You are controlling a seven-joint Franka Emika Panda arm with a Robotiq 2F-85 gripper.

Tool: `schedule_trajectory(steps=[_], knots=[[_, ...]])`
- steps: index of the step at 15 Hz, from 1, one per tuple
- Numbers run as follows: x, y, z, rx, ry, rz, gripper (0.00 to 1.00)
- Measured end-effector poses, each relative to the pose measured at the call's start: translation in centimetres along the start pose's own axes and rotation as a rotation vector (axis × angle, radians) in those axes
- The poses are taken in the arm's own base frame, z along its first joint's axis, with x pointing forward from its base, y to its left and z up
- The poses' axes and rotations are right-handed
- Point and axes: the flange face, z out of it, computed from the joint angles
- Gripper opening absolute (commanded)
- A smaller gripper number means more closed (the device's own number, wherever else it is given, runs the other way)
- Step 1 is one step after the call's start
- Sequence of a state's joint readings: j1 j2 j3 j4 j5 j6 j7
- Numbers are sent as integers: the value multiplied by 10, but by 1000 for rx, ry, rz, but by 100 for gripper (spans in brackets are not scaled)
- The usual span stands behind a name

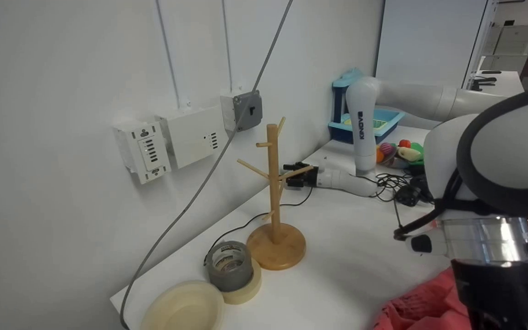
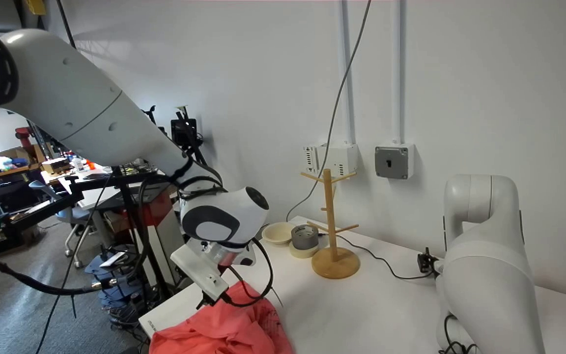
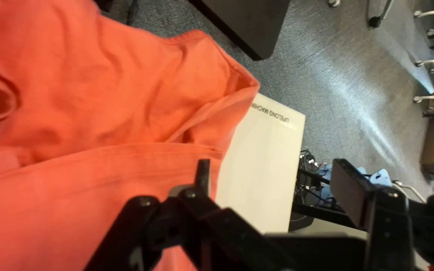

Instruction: Fold the sweatshirt down the middle and move it forward

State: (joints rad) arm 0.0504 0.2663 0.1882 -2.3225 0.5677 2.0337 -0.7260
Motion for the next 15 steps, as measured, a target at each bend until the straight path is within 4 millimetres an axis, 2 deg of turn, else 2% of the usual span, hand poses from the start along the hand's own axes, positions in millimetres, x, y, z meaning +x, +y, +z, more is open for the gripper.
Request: schedule_trajectory(steps=[4,7,11,15], knots=[[-3,14,-37,-183,54,16,100],[-8,31,-56,-283,126,45,100],[-17,59,-66,-371,231,83,100],[-17,79,-64,-451,264,72,100]])
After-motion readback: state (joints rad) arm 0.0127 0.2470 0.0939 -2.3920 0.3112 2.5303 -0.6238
